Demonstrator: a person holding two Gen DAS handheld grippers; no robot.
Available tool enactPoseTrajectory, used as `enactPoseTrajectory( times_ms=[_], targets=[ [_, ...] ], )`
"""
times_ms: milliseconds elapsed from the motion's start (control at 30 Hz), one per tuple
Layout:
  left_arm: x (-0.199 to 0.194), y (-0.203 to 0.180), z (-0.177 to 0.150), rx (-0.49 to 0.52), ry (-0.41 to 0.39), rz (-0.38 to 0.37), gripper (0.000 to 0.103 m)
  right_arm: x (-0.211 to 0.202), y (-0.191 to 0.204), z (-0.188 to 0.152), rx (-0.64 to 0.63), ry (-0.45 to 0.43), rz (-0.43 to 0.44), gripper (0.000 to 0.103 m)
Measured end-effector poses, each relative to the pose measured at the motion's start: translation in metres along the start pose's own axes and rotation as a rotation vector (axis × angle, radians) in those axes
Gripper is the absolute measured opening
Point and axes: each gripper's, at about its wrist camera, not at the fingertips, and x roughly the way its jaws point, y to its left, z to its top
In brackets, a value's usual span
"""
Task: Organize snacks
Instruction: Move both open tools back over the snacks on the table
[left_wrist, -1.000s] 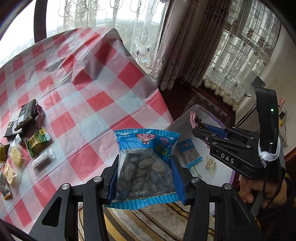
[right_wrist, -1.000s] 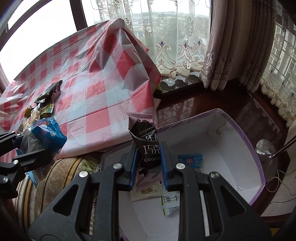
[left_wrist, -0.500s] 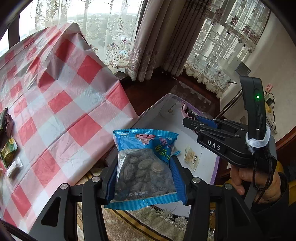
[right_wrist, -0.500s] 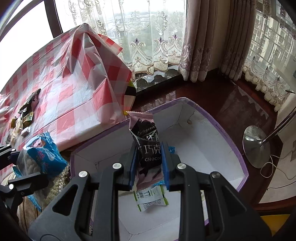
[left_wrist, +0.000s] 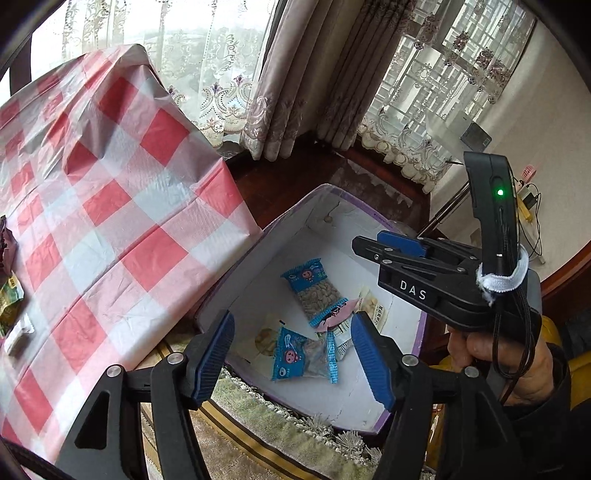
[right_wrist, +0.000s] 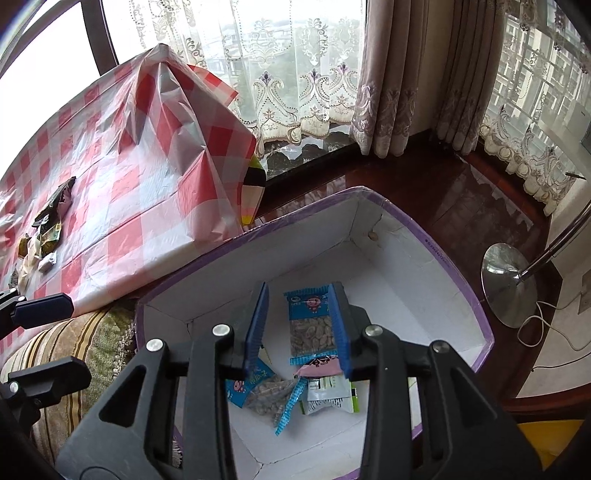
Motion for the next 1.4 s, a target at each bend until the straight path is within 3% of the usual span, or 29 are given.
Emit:
enactPoseTrajectory(
  times_ms=[300,800,967,1400],
  targets=[
    [-0.025,0.031,-0.005,-0.068,-0.066,0.037,0.067,-0.012,0.047,0.007,-0.086,-0.021,0.066,0.043],
    [-0.081,0.123,-0.031,-0.261,-0.193,0.128,0.067,-0.023,0.161,0.014,-0.250,-0.033,0.216,0.044],
    [-0.102,0.158,-0.049,-0.332,-0.229,0.171,0.067,-0.022,0.199,0.013,-0.278,-0.026,0.260,0.050],
    [-0.161,0.262,-0.119,-0.589,-0.315,0.343,0.068,-0.001,0.291,0.008,-0.353,0.025,0.341,0.054]
  ],
)
